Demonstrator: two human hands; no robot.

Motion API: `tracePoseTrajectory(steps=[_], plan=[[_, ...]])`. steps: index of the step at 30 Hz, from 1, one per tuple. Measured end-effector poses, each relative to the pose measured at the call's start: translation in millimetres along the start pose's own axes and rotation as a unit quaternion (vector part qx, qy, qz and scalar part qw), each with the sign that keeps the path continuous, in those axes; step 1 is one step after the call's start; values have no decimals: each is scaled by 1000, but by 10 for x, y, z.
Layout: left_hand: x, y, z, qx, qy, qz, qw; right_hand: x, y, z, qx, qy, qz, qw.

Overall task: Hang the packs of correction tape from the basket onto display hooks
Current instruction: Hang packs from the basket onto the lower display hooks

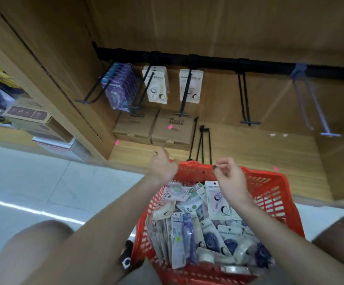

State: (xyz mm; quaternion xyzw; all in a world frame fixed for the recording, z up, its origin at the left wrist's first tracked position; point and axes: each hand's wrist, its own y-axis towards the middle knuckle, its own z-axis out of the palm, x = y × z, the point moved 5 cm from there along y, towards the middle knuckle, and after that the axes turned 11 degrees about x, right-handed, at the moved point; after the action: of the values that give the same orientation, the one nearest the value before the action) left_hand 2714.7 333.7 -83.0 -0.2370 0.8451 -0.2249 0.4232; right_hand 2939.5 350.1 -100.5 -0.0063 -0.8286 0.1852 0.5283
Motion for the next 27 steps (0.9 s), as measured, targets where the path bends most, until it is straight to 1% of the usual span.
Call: tracePoseTrajectory(steps=[2,4,5,6,8,9,11,14,16,18,20,22,25,27], plan=[[169,-145,432,67,103,21,992,-360,-127,-96,20,-46,60,997],[404,-229,730,97,231,24,968,-709,-193,-99,69,-91,135,984],[524,-261,824,106,289,14,951,-857,-220,-98,87,-115,157,977],[647,-272,893,115,341,0,933,-993,-239,-100,94,-143,165,971],[902,-267,980,152,396,-53,904,-1185,-283,-119,99,-194,164,962],[980,-278,1007,170,406,-70,895,-1242,-304,-132,100,-210,162,959],[1035,-282,1031,171,404,-77,895,-1294,-334,-143,104,-214,157,958],[979,-254,996,125,415,-61,899,-1308,-344,-125,109,-198,145,963],[964,-241,943,98,401,-67,908,-1334,-346,-110,114,-200,142,963],[984,-209,907,85,376,-79,919,-1382,-351,-111,111,-212,142,960],[1008,-178,886,87,353,-103,926,-1409,-357,-151,95,-218,152,959],[1062,-140,886,96,345,-130,925,-1428,-347,-197,81,-239,161,954],[1060,-124,855,79,312,-125,938,-1432,-305,-227,108,-284,170,937],[1035,-170,875,89,303,-110,942,-1450,-251,-245,122,-262,174,942]])
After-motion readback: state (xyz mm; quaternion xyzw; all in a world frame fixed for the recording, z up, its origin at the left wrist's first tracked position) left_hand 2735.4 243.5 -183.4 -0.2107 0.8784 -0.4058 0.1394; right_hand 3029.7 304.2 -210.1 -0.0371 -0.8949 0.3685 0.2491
